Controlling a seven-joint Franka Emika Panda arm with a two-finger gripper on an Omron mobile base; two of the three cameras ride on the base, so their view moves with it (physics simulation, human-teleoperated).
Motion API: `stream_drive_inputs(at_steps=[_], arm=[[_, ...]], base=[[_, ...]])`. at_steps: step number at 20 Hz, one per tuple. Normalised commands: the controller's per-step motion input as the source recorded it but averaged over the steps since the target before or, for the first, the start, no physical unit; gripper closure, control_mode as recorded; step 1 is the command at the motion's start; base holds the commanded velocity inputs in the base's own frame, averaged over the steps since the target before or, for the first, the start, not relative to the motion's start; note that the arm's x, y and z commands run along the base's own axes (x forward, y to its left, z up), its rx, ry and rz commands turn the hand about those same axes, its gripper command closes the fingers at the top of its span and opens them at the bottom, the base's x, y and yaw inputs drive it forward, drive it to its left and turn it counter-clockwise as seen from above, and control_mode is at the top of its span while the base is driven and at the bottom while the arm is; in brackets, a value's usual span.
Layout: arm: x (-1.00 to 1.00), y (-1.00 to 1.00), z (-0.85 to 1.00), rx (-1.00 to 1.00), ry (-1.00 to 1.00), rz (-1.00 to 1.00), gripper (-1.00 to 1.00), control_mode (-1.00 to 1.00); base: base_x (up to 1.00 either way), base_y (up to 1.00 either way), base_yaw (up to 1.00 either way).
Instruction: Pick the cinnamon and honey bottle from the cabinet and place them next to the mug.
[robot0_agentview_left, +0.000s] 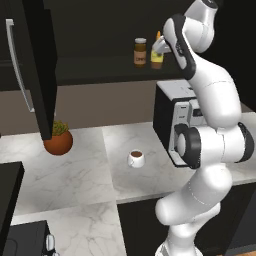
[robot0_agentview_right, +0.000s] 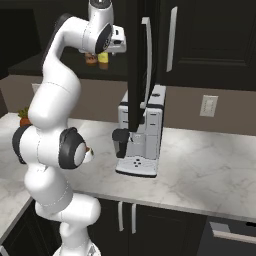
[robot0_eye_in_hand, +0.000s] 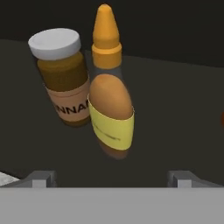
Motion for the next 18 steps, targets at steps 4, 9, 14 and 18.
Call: stream_drive_inputs(at_steps=[4, 9, 14, 18], arm=[[0.03, 0.23, -0.24, 0.0, -0.04, 0.0, -1.0, -1.0], [0.2, 0.06, -0.07, 0.0, -0.01, 0.0, -1.0, -1.0], [0.11, -0.02, 0.0, 0.0, 0.0, 0.0, -1.0, -1.0], [0.04, -0.06, 0.0, 0.0, 0.0, 0.0, -1.0, -1.0]], base=[[0.0, 0.0, 0.0], [0.0, 0.0, 0.0], [0.0, 0.0, 0.0], [0.0, 0.0, 0.0]])
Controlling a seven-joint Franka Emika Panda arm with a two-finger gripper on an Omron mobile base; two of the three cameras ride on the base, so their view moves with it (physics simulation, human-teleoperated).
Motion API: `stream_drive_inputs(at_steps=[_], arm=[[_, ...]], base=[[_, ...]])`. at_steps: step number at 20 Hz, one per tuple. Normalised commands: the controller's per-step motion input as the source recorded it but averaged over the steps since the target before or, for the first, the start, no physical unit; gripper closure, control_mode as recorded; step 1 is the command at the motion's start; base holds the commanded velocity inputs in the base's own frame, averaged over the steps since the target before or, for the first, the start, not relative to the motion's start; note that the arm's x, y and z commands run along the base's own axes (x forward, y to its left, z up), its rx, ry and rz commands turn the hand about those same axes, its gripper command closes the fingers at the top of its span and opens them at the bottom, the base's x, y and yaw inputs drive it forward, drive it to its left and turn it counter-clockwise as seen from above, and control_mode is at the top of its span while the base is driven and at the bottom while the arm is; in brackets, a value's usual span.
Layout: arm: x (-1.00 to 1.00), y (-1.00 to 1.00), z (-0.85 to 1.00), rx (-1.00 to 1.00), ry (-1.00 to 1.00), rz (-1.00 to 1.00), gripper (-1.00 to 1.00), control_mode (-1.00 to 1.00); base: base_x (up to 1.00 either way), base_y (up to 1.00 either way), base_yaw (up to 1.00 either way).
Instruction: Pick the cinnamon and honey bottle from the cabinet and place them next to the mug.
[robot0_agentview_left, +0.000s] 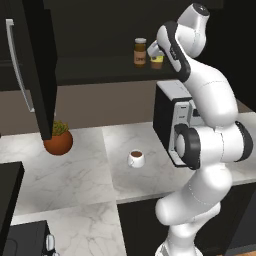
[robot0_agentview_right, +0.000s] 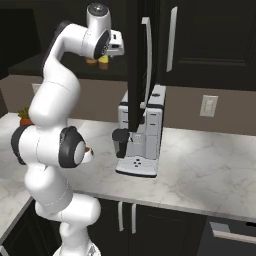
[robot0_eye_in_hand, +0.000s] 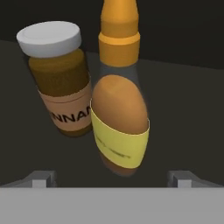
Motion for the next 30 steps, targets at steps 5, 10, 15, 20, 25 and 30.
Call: stream_drive_inputs(at_steps=[5, 10, 15, 20, 25, 30], arm=[[0.13, -0.04, 0.03, 0.0, 0.0, 0.0, -1.0, -1.0], [0.21, 0.0, 0.0, 0.0, 0.0, 0.0, -1.0, -1.0], [0.13, 0.0, 0.0, 0.0, 0.0, 0.0, -1.0, -1.0], [0.01, 0.0, 0.0, 0.0, 0.0, 0.0, -1.0, -1.0], [0.05, 0.0, 0.0, 0.0, 0.0, 0.0, -1.0, -1.0], [0.09, 0.0, 0.0, 0.0, 0.0, 0.0, -1.0, -1.0]], base=[[0.0, 0.0, 0.0], [0.0, 0.0, 0.0], [0.0, 0.0, 0.0], [0.0, 0.0, 0.0], [0.0, 0.0, 0.0], [0.0, 0.0, 0.0]])
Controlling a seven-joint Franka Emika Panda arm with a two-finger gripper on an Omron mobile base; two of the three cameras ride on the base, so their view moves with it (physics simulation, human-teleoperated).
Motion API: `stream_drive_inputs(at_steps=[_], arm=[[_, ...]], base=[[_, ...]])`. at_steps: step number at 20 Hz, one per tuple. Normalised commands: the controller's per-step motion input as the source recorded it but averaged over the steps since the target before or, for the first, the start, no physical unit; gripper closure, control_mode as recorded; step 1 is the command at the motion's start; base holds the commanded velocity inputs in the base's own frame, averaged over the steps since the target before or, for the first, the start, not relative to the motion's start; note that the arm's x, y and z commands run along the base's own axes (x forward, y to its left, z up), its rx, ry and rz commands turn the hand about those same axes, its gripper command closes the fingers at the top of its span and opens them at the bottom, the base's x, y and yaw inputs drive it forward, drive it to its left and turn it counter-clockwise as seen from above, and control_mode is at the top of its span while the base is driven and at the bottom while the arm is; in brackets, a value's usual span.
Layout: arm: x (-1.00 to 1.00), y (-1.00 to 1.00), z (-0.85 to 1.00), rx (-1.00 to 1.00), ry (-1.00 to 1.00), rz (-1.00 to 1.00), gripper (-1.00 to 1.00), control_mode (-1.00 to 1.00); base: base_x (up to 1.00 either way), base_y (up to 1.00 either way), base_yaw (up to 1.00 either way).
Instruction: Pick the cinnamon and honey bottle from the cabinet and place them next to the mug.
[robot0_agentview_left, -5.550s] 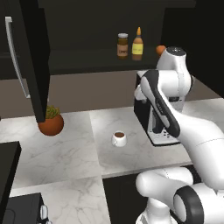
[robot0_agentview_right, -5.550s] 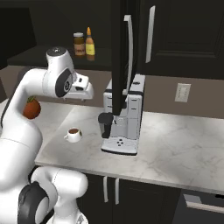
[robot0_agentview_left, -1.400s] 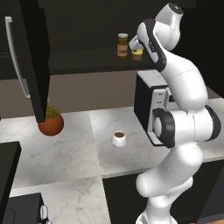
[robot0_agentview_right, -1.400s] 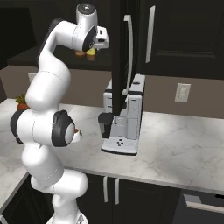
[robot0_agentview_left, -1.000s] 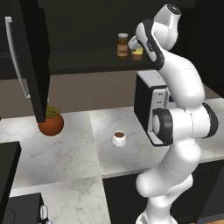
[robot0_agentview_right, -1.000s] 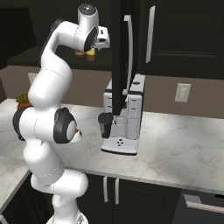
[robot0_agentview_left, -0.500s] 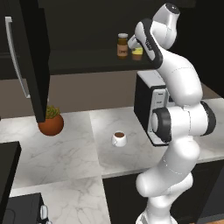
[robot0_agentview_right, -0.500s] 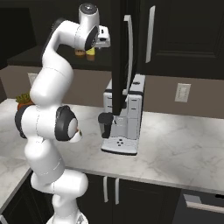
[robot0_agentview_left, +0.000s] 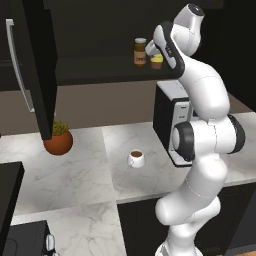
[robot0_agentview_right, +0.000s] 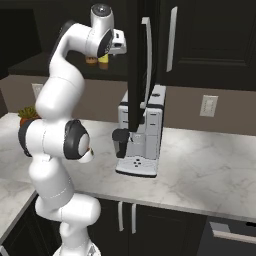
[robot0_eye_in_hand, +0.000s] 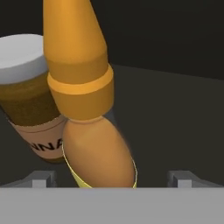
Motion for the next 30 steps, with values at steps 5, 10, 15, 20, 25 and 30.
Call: stream_drive_inputs(at_steps=[5, 10, 15, 20, 25, 30], arm=[[0.05, 0.0, 0.0, 0.0, 0.0, 0.0, -1.0, -1.0], [0.0, 0.0, 0.0, 0.0, 0.0, 0.0, -1.0, -1.0], [0.0, 0.0, 0.0, 0.0, 0.0, 0.0, 1.0, -1.0], [0.0, 0.0, 0.0, 0.0, 0.0, 0.0, 1.0, -1.0], [-0.01, 0.0, 0.0, 0.0, 0.0, 0.0, 1.0, -1.0], [-0.49, 0.0, -0.01, 0.0, 0.0, 0.0, 1.0, -1.0]], base=[[0.0, 0.0, 0.0], [0.0, 0.0, 0.0], [0.0, 0.0, 0.0], [0.0, 0.0, 0.0], [0.0, 0.0, 0.0], [0.0, 0.0, 0.0]])
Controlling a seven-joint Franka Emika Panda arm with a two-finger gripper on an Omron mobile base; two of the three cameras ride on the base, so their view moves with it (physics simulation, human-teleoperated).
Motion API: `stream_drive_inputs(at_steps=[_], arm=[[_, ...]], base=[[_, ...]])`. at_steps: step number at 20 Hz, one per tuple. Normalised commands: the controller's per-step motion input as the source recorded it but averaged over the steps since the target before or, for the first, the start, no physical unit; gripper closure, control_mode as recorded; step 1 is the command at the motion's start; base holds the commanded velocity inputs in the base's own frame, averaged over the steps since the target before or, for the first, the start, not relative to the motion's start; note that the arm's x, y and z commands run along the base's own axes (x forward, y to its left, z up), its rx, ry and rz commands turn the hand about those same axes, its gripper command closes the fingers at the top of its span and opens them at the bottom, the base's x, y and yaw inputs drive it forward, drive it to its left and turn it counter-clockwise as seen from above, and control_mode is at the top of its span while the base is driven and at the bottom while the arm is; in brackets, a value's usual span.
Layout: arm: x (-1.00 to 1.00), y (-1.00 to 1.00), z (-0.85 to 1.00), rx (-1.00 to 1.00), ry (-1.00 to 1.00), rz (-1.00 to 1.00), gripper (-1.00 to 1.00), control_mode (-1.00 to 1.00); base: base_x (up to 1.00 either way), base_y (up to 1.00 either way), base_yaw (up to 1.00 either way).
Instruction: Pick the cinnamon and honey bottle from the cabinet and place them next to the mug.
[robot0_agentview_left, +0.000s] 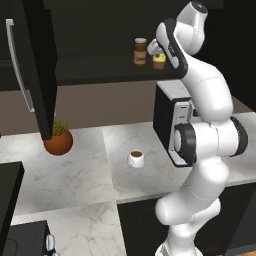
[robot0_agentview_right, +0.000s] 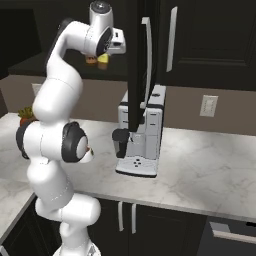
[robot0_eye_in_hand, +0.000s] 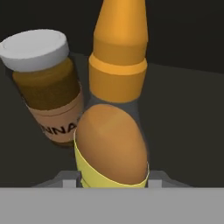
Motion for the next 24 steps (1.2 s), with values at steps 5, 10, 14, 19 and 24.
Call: stream_drive_inputs(at_steps=[5, 10, 14, 19, 24], arm=[[-0.96, -0.01, -0.12, 0.0, -0.03, 0.0, 1.0, -1.0], [-1.0, 0.0, -0.28, 0.0, 0.0, 0.0, 1.0, -1.0], [-0.9, 0.0, -0.52, 0.0, 0.0, 0.0, 1.0, -1.0], [-0.78, 0.0, -0.67, 0.0, 0.0, 0.0, 1.0, -1.0], [-0.58, 0.0, -0.74, 0.0, 0.0, 0.0, 1.0, -1.0]], base=[[0.0, 0.0, 0.0], [0.0, 0.0, 0.0], [0.0, 0.0, 0.0], [0.0, 0.0, 0.0], [0.0, 0.0, 0.0]])
